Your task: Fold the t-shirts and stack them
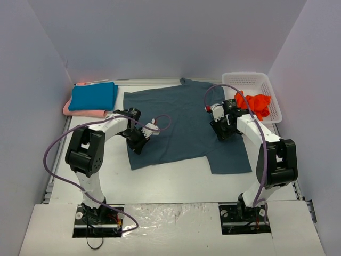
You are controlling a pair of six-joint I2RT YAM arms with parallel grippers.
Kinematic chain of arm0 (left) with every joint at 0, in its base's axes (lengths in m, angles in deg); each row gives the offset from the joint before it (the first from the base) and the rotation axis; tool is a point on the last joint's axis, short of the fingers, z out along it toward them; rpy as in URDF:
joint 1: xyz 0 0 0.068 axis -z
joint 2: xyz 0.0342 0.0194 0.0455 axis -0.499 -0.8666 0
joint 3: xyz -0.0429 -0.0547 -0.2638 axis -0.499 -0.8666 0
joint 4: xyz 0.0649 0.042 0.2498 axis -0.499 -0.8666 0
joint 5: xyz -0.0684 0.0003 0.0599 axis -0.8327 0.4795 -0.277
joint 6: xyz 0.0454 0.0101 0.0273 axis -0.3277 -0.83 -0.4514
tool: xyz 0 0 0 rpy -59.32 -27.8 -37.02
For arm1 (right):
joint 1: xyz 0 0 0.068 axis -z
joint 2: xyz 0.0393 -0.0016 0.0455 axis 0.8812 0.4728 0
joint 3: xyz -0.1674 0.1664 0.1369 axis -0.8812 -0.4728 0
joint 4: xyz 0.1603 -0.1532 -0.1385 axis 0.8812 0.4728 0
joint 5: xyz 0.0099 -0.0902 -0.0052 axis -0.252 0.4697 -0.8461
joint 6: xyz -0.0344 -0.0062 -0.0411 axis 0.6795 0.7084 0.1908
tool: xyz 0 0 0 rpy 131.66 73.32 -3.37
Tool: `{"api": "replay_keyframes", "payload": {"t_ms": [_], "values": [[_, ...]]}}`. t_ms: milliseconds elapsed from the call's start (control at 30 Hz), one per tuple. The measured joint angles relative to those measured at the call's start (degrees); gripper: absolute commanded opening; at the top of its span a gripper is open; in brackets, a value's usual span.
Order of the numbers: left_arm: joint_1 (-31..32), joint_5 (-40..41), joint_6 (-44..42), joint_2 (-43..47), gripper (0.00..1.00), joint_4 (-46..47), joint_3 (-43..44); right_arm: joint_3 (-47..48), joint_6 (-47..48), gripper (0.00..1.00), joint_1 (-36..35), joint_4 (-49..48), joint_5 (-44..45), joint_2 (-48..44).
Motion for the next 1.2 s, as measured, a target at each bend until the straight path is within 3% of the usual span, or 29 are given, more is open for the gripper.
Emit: {"api": "replay_keyframes", "payload": {"t_ms": [300, 700, 733, 867, 1200], "values": [[-0.39, 2.27, 1.55, -1.68, 0.02, -0.37, 0.02, -0.87, -1.07, 0.33, -0.04, -1.86, 2.32, 0.48], [-7.19, 2.67, 1.57, -1.09, 0.02, -3.34, -1.29, 1.84, -2.45, 0.33, -0.39, -2.23, 5.05, 2.29], [-7.65, 2.91, 1.44, -1.03, 0.02, -3.82, -1.4, 2.82, -2.56, 0.31, -0.44, -2.12, 5.27, 2.49], [-9.84, 4.33, 0.76, -1.03, 0.02, -5.84, -1.46, 8.7, -3.43, 0.0, -0.63, -2.16, 5.55, 4.7], [-13.7, 6.58, -0.79, 0.11, 0.03, -8.04, -3.48, 20.68, -4.2, 0.0, -5.25, -0.68, 1.97, 15.06]]}}
